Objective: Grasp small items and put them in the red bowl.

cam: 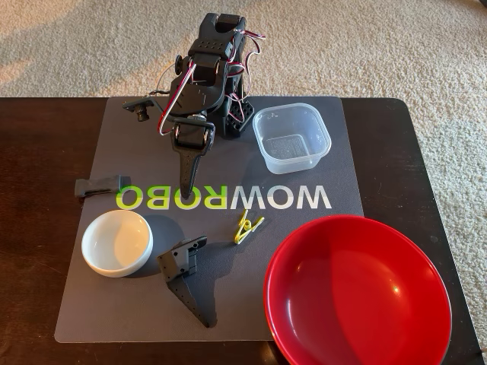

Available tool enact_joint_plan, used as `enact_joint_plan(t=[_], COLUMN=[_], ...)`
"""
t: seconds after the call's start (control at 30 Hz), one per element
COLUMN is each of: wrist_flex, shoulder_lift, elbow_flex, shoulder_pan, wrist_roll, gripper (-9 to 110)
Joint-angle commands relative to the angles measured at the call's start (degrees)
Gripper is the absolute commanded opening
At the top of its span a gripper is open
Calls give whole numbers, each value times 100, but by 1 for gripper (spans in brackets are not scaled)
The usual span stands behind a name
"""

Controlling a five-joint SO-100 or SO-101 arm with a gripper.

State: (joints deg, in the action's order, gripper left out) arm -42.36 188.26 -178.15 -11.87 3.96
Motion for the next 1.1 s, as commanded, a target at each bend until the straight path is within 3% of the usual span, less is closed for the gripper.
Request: enact_joint_plan(t=[0.0, 0.6, 1.07], wrist_flex=[62, 62, 62], shoulder_lift=[35, 35, 53], elbow_flex=[-44, -44, -44], shoulder_pan=[79, 79, 1204], wrist_roll=[0, 0, 44], gripper=[0, 0, 0])
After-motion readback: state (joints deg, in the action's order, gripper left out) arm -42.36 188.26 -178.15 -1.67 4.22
